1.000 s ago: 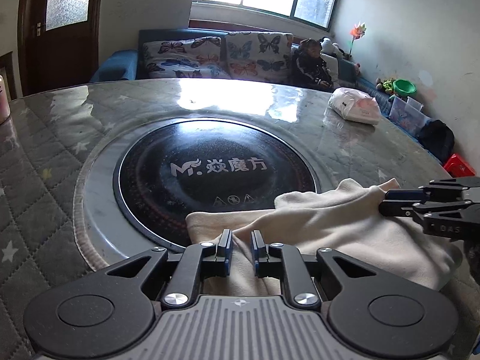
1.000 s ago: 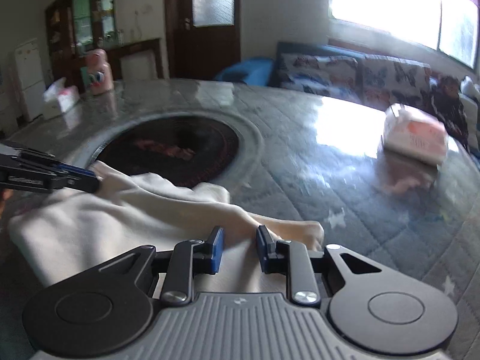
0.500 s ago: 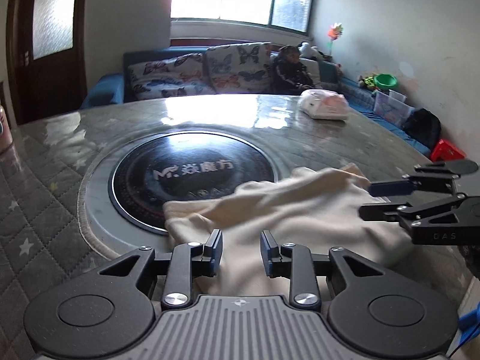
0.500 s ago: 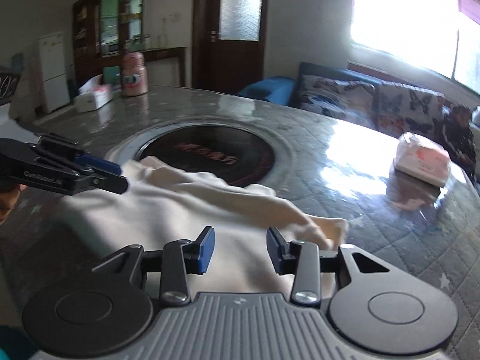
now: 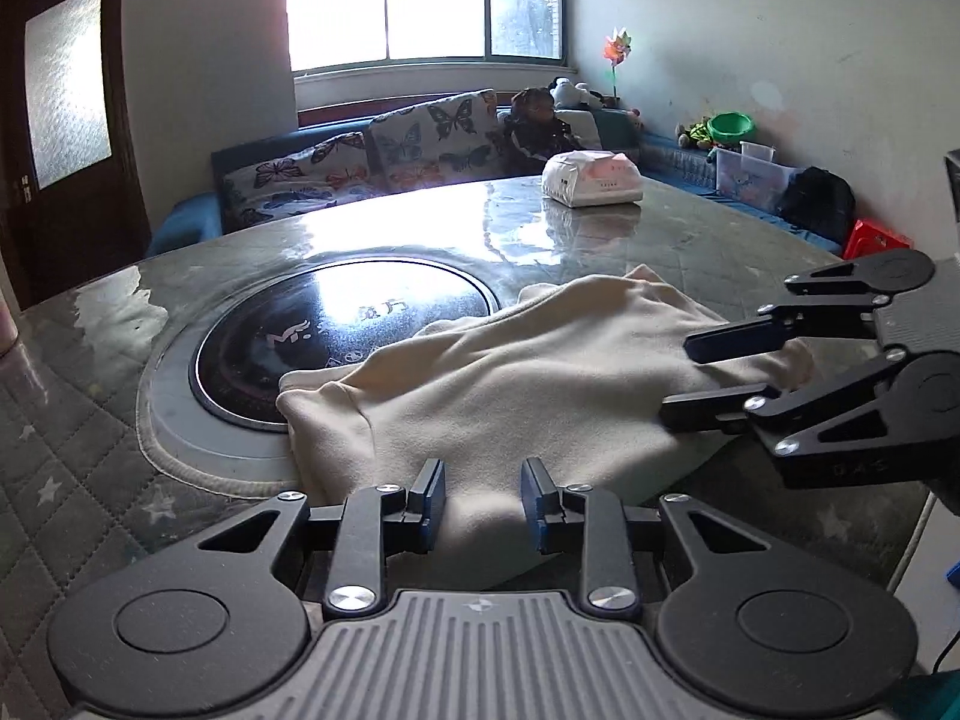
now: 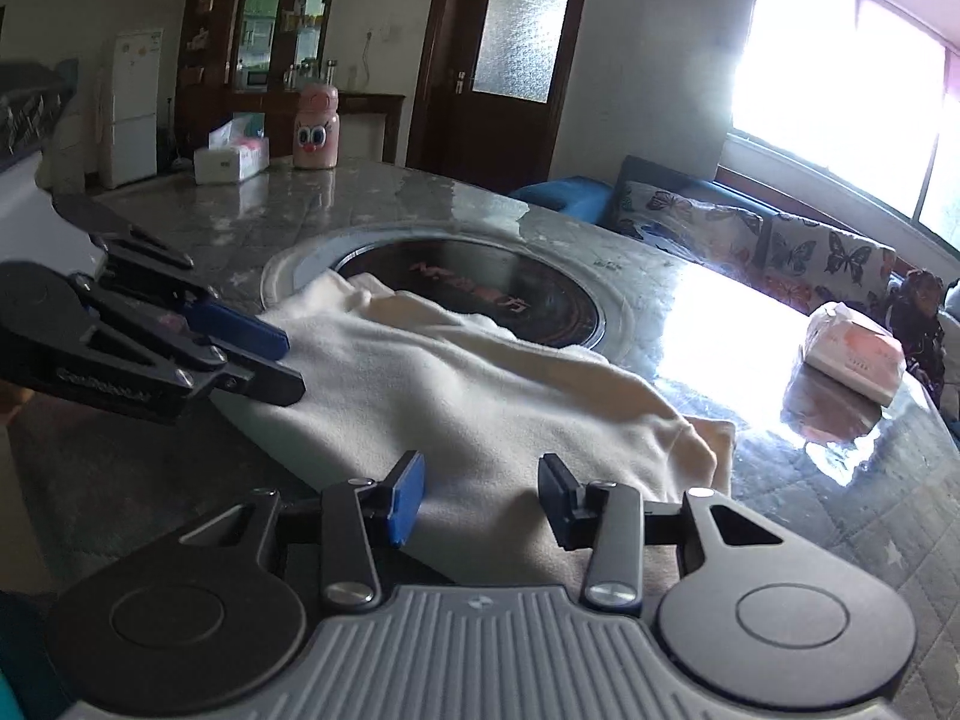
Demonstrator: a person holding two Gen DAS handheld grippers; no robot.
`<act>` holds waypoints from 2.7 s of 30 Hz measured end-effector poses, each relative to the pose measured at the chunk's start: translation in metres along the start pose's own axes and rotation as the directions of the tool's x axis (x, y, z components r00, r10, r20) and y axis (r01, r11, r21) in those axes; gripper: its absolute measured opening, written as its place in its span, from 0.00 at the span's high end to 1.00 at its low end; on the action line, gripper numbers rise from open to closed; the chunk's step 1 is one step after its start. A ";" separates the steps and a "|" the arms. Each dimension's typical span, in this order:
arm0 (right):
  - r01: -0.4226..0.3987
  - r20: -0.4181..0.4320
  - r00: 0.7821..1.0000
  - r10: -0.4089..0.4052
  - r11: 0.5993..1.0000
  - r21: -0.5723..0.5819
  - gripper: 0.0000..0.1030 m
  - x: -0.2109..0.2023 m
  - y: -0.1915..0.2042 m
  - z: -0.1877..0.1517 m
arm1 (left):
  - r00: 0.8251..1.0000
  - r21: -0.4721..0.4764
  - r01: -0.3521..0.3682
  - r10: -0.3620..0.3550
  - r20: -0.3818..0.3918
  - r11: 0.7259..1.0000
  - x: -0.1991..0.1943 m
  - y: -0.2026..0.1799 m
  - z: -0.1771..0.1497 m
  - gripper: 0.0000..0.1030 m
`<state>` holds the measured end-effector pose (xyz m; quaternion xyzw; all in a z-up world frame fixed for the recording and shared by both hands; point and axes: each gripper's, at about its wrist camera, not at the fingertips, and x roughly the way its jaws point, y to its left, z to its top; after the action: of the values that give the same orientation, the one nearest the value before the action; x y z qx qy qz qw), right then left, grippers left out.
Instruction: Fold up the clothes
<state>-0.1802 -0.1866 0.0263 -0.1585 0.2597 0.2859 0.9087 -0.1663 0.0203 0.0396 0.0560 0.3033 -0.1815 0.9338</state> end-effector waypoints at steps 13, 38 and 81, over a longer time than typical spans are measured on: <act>0.086 0.007 0.996 -0.086 0.995 0.053 0.57 -0.020 -0.019 -0.013 | 1.000 0.016 -0.003 0.003 -0.002 1.000 0.001 -0.004 -0.005 0.67; 0.009 -0.011 1.000 -0.008 0.993 0.118 0.39 0.003 -0.039 -0.002 | 0.999 -0.092 0.007 -0.010 -0.032 0.996 0.002 0.020 -0.002 0.55; -0.037 -0.010 0.999 0.039 0.990 0.135 0.00 0.021 -0.025 -0.017 | 0.991 -0.228 -0.122 0.108 -0.073 0.966 -0.018 0.058 -0.024 0.37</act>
<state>-0.1574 -0.2042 0.0041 -0.0937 0.2873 0.2840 0.9100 -0.1709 0.0846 0.0301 -0.0306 0.3463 -0.0884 0.9335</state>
